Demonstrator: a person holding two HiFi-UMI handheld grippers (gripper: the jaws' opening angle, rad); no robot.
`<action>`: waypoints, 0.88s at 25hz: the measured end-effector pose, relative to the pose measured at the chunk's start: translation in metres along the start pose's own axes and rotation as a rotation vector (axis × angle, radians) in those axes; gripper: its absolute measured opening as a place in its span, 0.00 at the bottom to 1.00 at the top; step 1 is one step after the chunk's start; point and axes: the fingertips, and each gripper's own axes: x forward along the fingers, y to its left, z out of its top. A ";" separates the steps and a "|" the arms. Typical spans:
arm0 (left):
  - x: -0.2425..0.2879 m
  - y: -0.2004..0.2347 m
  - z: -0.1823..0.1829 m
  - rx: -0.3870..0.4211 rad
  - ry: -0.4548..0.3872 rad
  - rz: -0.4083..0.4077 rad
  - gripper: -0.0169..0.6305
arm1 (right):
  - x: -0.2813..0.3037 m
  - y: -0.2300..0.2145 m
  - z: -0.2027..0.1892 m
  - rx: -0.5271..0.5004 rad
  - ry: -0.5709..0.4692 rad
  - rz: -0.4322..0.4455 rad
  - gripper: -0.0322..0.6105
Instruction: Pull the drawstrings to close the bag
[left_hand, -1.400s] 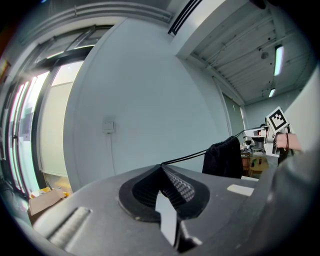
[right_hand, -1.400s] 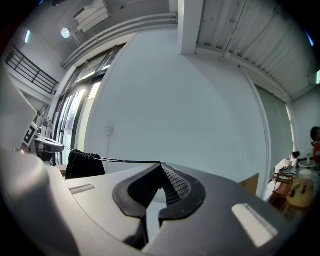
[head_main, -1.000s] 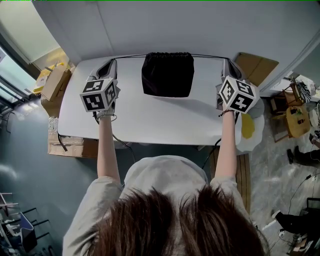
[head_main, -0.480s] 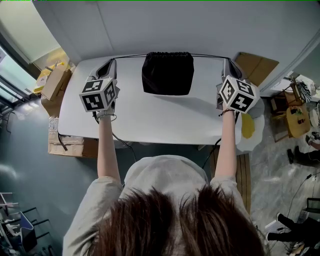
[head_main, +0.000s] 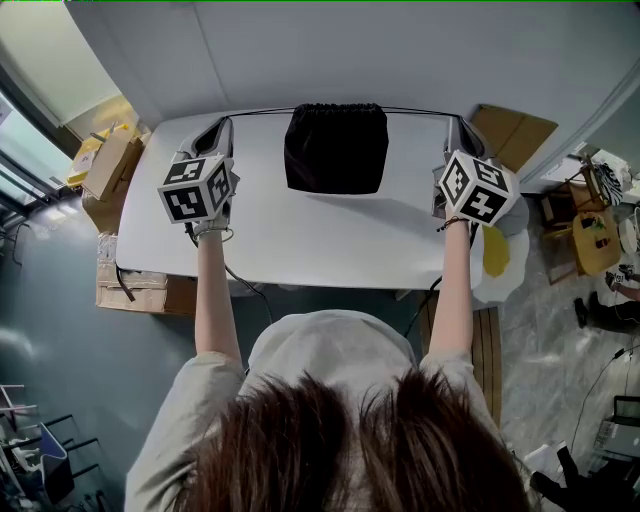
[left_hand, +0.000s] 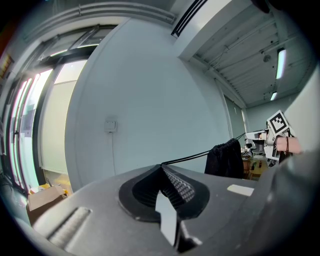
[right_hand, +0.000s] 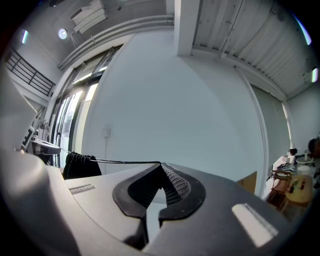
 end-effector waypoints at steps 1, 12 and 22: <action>0.000 0.000 0.000 -0.001 0.000 0.000 0.03 | 0.000 0.000 0.000 0.000 0.001 -0.002 0.07; 0.001 0.000 -0.003 -0.002 0.004 0.001 0.03 | 0.000 -0.004 -0.003 0.000 0.006 -0.018 0.07; -0.001 0.000 -0.001 0.000 -0.007 0.002 0.03 | -0.003 -0.004 -0.002 -0.017 0.000 -0.020 0.07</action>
